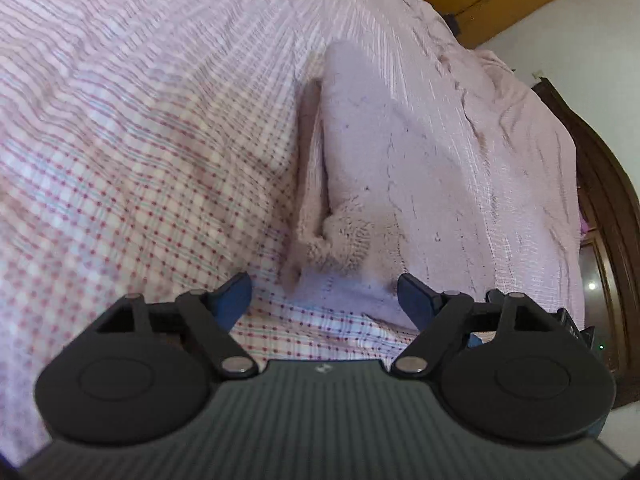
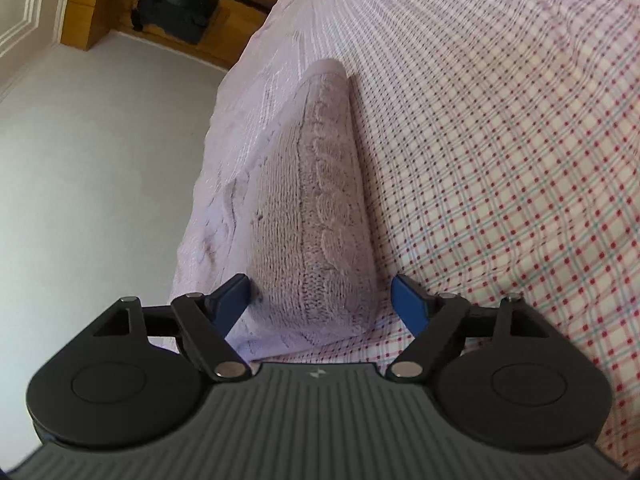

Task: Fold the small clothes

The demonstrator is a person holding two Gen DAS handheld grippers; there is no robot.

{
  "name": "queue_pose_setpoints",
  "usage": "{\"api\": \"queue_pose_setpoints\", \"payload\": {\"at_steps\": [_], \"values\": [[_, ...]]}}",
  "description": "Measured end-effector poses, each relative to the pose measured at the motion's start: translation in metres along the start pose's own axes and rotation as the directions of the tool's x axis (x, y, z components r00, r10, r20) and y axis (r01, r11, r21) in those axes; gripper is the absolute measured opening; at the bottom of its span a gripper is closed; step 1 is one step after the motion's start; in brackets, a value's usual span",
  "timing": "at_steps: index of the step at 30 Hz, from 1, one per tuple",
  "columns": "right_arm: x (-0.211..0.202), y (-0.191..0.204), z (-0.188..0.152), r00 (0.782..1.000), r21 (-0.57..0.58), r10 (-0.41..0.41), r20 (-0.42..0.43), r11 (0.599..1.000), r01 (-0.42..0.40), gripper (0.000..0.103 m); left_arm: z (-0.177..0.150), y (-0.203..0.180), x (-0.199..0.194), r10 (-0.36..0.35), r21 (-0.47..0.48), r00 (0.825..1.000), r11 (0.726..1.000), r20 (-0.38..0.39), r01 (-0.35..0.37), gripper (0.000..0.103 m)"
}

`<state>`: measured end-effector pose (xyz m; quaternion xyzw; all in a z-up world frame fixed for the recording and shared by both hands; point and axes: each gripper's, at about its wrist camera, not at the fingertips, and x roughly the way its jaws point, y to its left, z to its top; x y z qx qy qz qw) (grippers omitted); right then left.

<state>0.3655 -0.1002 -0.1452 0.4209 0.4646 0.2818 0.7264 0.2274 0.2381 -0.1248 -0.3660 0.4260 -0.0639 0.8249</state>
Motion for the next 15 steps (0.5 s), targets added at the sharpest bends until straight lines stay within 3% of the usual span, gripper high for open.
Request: {"api": "queue_pose_setpoints", "payload": {"at_steps": [2, 5, 9, 11, 13, 14, 15], "values": [[0.003, 0.001, 0.001, 1.0, -0.004, 0.021, -0.021, 1.0, -0.021, 0.083, 0.006, 0.003, 0.014, -0.063, -0.017, 0.998, 0.998, -0.019, 0.062, 0.093], [0.011, -0.005, 0.006, 0.998, 0.054, 0.067, -0.021, 0.996, -0.066, 0.083, 0.022, 0.01, 0.03, -0.19, -0.11, 0.981, 0.976, -0.036, 0.185, 0.094], [0.024, -0.008, 0.017, 0.993, 0.122, 0.118, -0.009, 0.986, -0.116, 0.084, 0.031, 0.016, 0.045, -0.274, -0.203, 0.961, 0.944, -0.04, 0.261, 0.094], [0.03, -0.008, 0.022, 0.99, 0.153, 0.141, -0.003, 0.978, -0.139, 0.084, 0.031, 0.02, 0.045, -0.287, -0.206, 0.957, 0.94, -0.038, 0.273, 0.093], [0.034, -0.006, 0.024, 0.988, 0.157, 0.152, 0.001, 0.976, -0.15, 0.08, 0.024, 0.02, 0.039, -0.272, -0.176, 0.961, 0.949, -0.04, 0.262, 0.08], [0.037, -0.005, 0.024, 0.99, 0.147, 0.139, -0.002, 0.98, -0.137, 0.067, 0.017, 0.024, 0.036, -0.261, -0.174, 0.965, 0.952, -0.035, 0.251, 0.066], [0.037, -0.004, 0.024, 0.991, 0.138, 0.131, 0.003, 0.982, -0.13, 0.064, 0.012, 0.027, 0.034, -0.23, -0.184, 0.973, 0.958, -0.029, 0.221, 0.051]]}}
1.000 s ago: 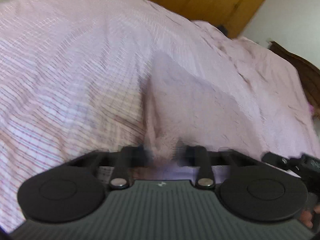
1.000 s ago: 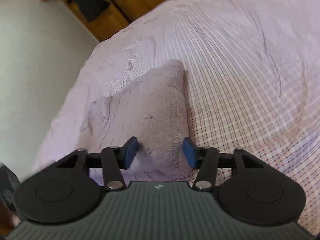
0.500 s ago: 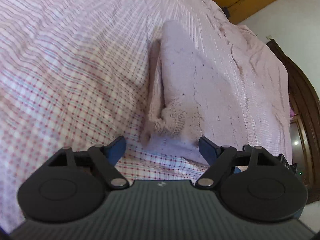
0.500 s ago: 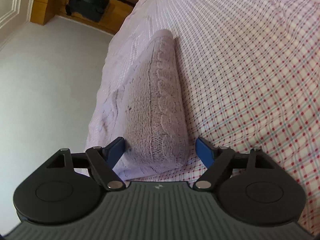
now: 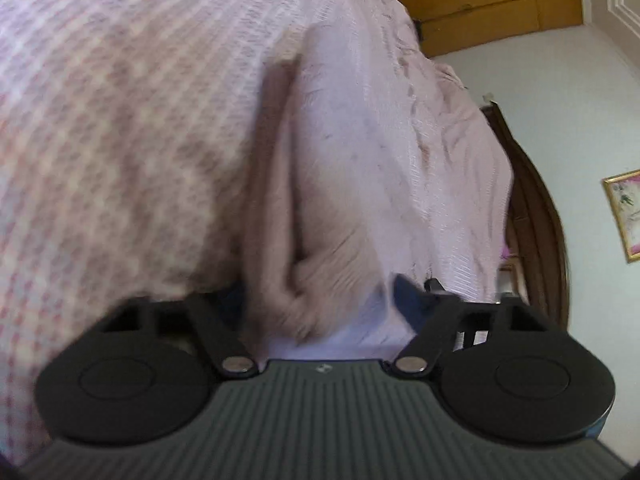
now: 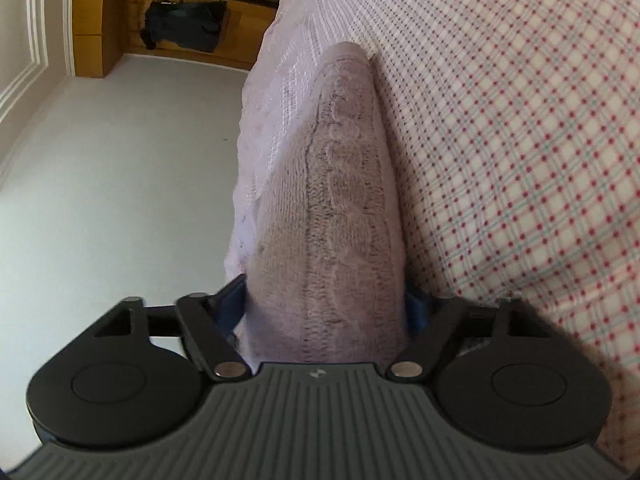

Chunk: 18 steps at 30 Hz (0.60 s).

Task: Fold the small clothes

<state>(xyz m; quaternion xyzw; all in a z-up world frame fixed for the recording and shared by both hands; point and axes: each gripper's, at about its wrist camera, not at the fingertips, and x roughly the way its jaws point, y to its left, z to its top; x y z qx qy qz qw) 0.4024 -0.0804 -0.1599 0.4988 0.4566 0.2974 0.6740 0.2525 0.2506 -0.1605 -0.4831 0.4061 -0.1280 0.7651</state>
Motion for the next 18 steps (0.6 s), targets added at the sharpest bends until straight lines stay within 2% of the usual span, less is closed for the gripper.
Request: {"api": "queue_pose_setpoints", "payload": {"at_steps": [2, 5, 8, 12, 14, 18], "values": [[-0.006, 0.002, -0.004, 0.999, 0.008, -0.022, 0.034, 1.0, 0.022, 0.054, -0.004, 0.009, -0.002, -0.023, -0.044, 1.0, 0.999, 0.013, 0.024, 0.045], [-0.021, 0.008, -0.013, 0.998, 0.021, -0.003, 0.058, 1.0, 0.001, 0.05, -0.018, 0.003, -0.009, -0.03, -0.041, 0.998, 0.999, 0.051, 0.033, 0.039], [-0.052, 0.014, -0.024, 0.996, 0.051, -0.005, 0.084, 0.999, 0.001, 0.05, -0.043, -0.013, -0.017, -0.032, -0.022, 0.998, 0.999, 0.054, 0.033, 0.038], [-0.107, 0.017, -0.044, 0.996, 0.016, 0.0, 0.087, 1.0, -0.001, 0.05, -0.081, -0.032, -0.027, -0.058, 0.006, 0.998, 0.998, 0.03, 0.058, 0.038], [-0.135, 0.011, -0.06, 0.996, 0.02, -0.01, 0.093, 1.0, 0.008, 0.05, -0.106, -0.035, -0.031, -0.069, 0.002, 0.998, 0.998, 0.012, 0.069, 0.038], [-0.179, -0.014, -0.098, 0.994, 0.064, -0.031, 0.103, 0.998, 0.025, 0.05, -0.153, -0.039, -0.04, -0.044, 0.005, 0.999, 0.999, 0.0, 0.044, 0.038]]}}
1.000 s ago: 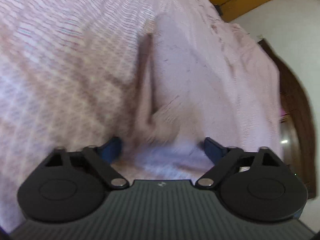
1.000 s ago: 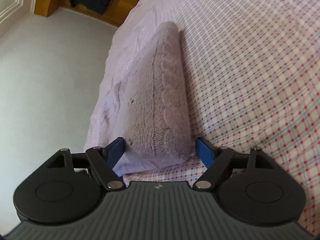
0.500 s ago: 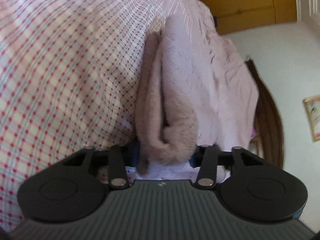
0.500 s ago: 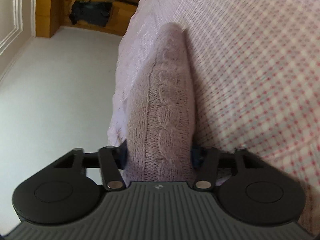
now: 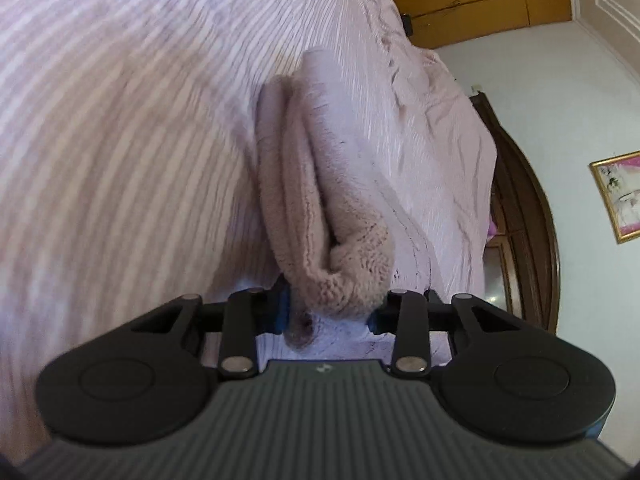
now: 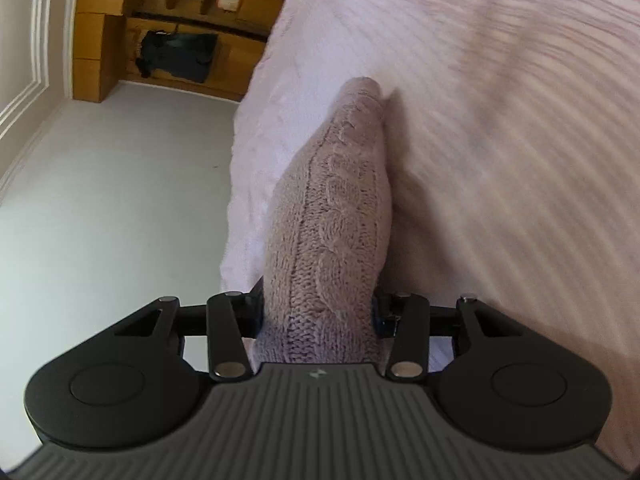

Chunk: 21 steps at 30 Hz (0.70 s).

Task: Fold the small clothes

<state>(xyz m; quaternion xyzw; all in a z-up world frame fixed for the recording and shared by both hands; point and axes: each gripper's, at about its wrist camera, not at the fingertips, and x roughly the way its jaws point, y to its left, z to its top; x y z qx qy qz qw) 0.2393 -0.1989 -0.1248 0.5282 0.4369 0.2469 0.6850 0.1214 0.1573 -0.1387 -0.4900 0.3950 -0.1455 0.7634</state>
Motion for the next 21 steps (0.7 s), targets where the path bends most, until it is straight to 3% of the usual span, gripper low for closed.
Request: {"api": "queue_pose_setpoints", "payload": {"at_steps": [7, 10, 13, 17, 21], "values": [[-0.019, -0.02, -0.016, 1.0, 0.028, 0.003, 0.021, 1.0, -0.003, 0.051, -0.019, -0.012, 0.003, 0.065, 0.058, 0.998, 0.996, 0.002, -0.065, 0.039], [-0.017, -0.017, -0.017, 1.0, -0.009, -0.028, 0.009, 1.0, 0.028, 0.055, -0.014, -0.021, 0.019, 0.11, 0.067, 0.994, 0.992, -0.003, -0.109, 0.049], [-0.03, -0.005, -0.021, 0.996, -0.069, -0.086, 0.018, 0.994, 0.087, 0.061, -0.008, -0.027, 0.006, 0.163, 0.093, 0.986, 0.982, 0.015, -0.164, 0.063], [-0.063, 0.013, -0.035, 0.989, -0.156, -0.134, 0.056, 0.978, 0.141, 0.063, -0.024, -0.048, -0.034, 0.265, 0.202, 0.956, 0.937, 0.126, -0.286, 0.068], [-0.118, 0.042, -0.074, 0.982, -0.317, -0.109, 0.155, 0.936, 0.154, 0.063, -0.067, -0.081, -0.079, 0.267, 0.346, 0.908, 0.86, 0.324, -0.376, 0.084]]}}
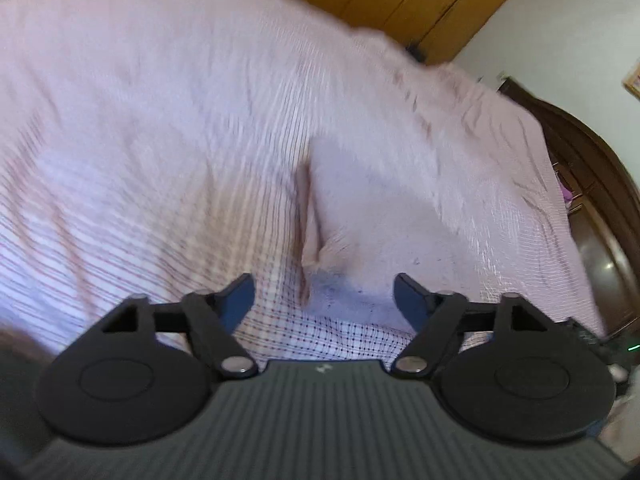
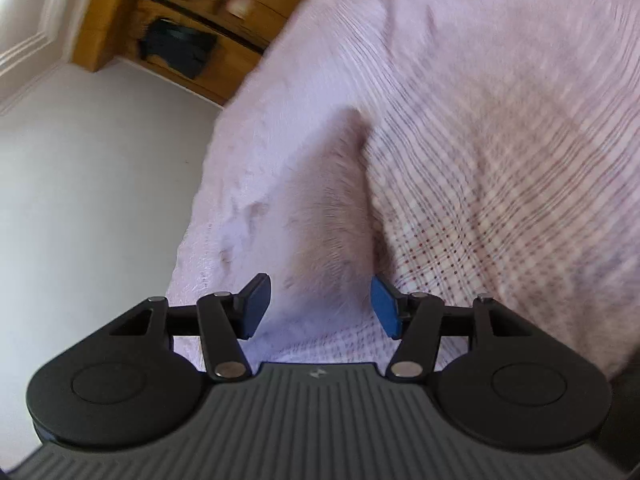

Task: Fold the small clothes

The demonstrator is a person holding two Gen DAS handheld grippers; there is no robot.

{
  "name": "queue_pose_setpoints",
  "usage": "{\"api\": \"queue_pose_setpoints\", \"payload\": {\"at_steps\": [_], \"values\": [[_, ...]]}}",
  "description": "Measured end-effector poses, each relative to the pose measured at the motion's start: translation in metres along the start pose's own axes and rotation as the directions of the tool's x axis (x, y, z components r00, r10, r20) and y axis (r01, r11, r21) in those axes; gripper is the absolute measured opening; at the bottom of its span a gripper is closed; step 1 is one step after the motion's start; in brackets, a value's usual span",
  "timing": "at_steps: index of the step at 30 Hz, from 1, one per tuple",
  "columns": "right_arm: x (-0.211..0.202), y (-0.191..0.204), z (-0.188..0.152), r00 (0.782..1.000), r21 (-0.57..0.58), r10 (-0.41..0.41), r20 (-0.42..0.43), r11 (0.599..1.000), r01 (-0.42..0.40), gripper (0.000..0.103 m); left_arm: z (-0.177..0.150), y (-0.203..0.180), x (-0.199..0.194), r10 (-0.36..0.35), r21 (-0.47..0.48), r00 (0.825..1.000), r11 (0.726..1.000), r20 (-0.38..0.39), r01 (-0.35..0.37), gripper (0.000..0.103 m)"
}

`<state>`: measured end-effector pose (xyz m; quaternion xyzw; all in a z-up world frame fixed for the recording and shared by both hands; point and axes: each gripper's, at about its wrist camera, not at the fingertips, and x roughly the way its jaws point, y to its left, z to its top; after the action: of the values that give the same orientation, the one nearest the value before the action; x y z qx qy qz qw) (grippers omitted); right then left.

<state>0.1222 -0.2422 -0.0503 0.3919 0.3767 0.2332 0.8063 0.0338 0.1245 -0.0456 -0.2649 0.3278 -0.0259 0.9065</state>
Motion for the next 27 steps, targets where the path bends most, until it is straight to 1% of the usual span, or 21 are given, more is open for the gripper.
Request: {"api": "queue_pose_setpoints", "payload": {"at_steps": [1, 3, 4, 6, 8, 10, 11, 12, 14, 15, 17, 18, 19, 20, 21, 23, 25, 27], "values": [[-0.015, 0.012, -0.006, 1.0, -0.062, -0.006, 0.025, 0.998, 0.008, 0.063, -0.006, -0.01, -0.014, 0.019, 0.053, 0.999, 0.998, 0.044, -0.021, 0.084], [-0.043, 0.035, -0.022, 0.997, -0.183, -0.018, 0.08, 0.983, 0.033, 0.063, -0.016, -0.03, -0.038, 0.051, 0.135, 0.994, 0.989, 0.099, -0.065, 0.085], [-0.058, 0.043, -0.03, 0.994, -0.232, -0.027, 0.104, 0.971, 0.051, 0.064, -0.022, -0.039, -0.048, 0.056, 0.165, 0.991, 0.983, 0.119, -0.075, 0.085], [-0.082, 0.06, -0.05, 0.986, -0.33, -0.036, 0.161, 0.94, 0.088, 0.067, -0.034, -0.052, -0.067, 0.036, 0.199, 0.987, 0.978, 0.156, -0.067, 0.086], [-0.104, 0.075, -0.071, 0.971, -0.42, -0.032, 0.235, 0.898, 0.131, 0.072, -0.044, -0.065, -0.077, 0.011, 0.235, 0.985, 0.971, 0.174, -0.052, 0.088], [-0.115, 0.087, -0.087, 0.944, -0.486, -0.039, 0.326, 0.85, 0.203, 0.074, -0.054, -0.074, -0.084, 0.002, 0.297, 0.98, 0.953, 0.201, -0.063, 0.093], [-0.119, 0.091, -0.096, 0.932, -0.519, -0.034, 0.36, 0.824, 0.23, 0.076, -0.059, -0.08, -0.084, 0.007, 0.323, 0.974, 0.943, 0.225, -0.081, 0.097], [-0.121, 0.093, -0.103, 0.927, -0.549, -0.018, 0.375, 0.801, 0.238, 0.078, -0.064, -0.085, -0.082, 0.012, 0.355, 0.965, 0.928, 0.262, -0.108, 0.103], [-0.111, 0.093, -0.115, 0.922, -0.606, 0.002, 0.386, 0.755, 0.252, 0.088, -0.077, -0.092, -0.07, 0.037, 0.396, 0.944, 0.902, 0.327, -0.173, 0.103], [-0.107, 0.093, -0.121, 0.92, -0.625, 0.002, 0.391, 0.734, 0.264, 0.09, -0.083, -0.094, -0.061, 0.057, 0.406, 0.942, 0.892, 0.332, -0.197, 0.103], [-0.095, 0.09, -0.134, 0.915, -0.661, -0.012, 0.403, 0.688, 0.3, 0.1, -0.095, -0.095, -0.047, 0.073, 0.444, 0.949, 0.871, 0.307, -0.211, 0.103], [-0.086, 0.087, -0.139, 0.915, -0.671, -0.024, 0.403, 0.672, 0.314, 0.101, -0.101, -0.094, -0.037, 0.085, 0.46, 0.955, 0.862, 0.286, -0.214, 0.103], [-0.079, 0.084, -0.146, 0.915, -0.684, -0.044, 0.402, 0.649, 0.332, 0.101, -0.104, -0.094, -0.032, 0.105, 0.46, 0.958, 0.86, 0.266, -0.222, 0.103], [-0.068, 0.081, -0.15, 0.91, -0.686, -0.059, 0.411, 0.637, 0.352, 0.101, -0.108, -0.093, -0.025, 0.117, 0.458, 0.962, 0.861, 0.246, -0.221, 0.103], [-0.056, 0.078, -0.152, 0.911, -0.69, -0.066, 0.406, 0.631, 0.354, 0.101, -0.112, -0.091, -0.018, 0.119, 0.461, 0.967, 0.861, 0.227, -0.214, 0.103], [-0.044, 0.073, -0.152, 0.931, -0.695, -0.083, 0.355, 0.643, 0.322, 0.101, -0.116, -0.089, -0.011, 0.112, 0.462, 0.973, 0.865, 0.2, -0.195, 0.103], [-0.033, 0.07, -0.15, 0.935, -0.69, -0.09, 0.342, 0.651, 0.316, 0.101, -0.12, -0.088, -0.012, 0.114, 0.463, 0.973, 0.865, 0.199, -0.195, 0.103], [-0.03, 0.069, -0.15, 0.936, -0.687, -0.089, 0.342, 0.656, 0.313, 0.101, -0.123, -0.087, -0.014, 0.106, 0.475, 0.971, 0.857, 0.216, -0.2, 0.103]]}}
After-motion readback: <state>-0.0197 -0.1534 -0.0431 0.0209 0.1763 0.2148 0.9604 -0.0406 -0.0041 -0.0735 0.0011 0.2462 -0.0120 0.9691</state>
